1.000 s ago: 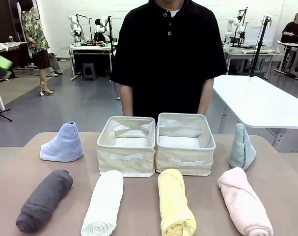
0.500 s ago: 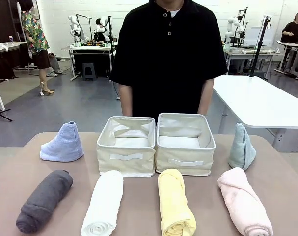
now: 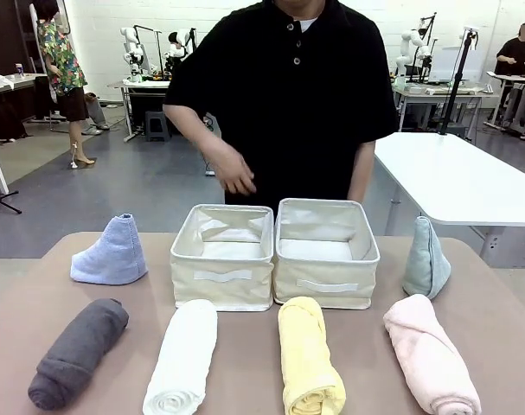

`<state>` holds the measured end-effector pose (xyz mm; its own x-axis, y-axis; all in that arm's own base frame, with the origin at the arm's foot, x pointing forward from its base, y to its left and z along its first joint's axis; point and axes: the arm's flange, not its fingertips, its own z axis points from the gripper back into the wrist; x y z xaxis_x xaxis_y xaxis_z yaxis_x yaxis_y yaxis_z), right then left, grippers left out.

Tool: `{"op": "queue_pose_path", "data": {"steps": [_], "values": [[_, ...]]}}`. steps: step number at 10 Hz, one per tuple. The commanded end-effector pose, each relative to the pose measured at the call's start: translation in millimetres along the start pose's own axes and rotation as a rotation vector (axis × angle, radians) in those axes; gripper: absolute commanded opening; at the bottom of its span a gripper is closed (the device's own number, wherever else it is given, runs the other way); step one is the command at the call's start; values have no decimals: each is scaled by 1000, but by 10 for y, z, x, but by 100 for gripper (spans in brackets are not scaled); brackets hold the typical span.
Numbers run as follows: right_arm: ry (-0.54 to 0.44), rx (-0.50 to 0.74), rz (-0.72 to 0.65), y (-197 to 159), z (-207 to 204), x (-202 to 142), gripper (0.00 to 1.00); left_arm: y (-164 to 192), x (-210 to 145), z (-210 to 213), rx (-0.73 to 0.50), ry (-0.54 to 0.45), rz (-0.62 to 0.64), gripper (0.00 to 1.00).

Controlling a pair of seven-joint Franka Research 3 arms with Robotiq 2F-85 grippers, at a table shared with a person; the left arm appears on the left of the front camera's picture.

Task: Sort the towels based on their folding style.
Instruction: Pick up one triangle-folded towel and place it in the left Fabric basket.

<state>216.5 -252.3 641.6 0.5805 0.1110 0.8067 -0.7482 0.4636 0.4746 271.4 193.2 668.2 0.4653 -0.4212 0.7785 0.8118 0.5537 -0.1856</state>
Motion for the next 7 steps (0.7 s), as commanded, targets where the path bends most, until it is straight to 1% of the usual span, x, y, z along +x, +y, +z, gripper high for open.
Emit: {"op": "queue_pose_path", "data": {"steps": [1, 2, 7], "values": [[52, 32, 86, 33, -106, 26, 100, 0, 19, -43, -16, 13, -10, 100], [0, 0, 0, 0, 0, 0, 100, 0, 19, -43, -16, 13, -10, 100], [0, 0, 0, 0, 0, 0, 100, 0, 19, -43, -16, 13, -10, 100]]}}
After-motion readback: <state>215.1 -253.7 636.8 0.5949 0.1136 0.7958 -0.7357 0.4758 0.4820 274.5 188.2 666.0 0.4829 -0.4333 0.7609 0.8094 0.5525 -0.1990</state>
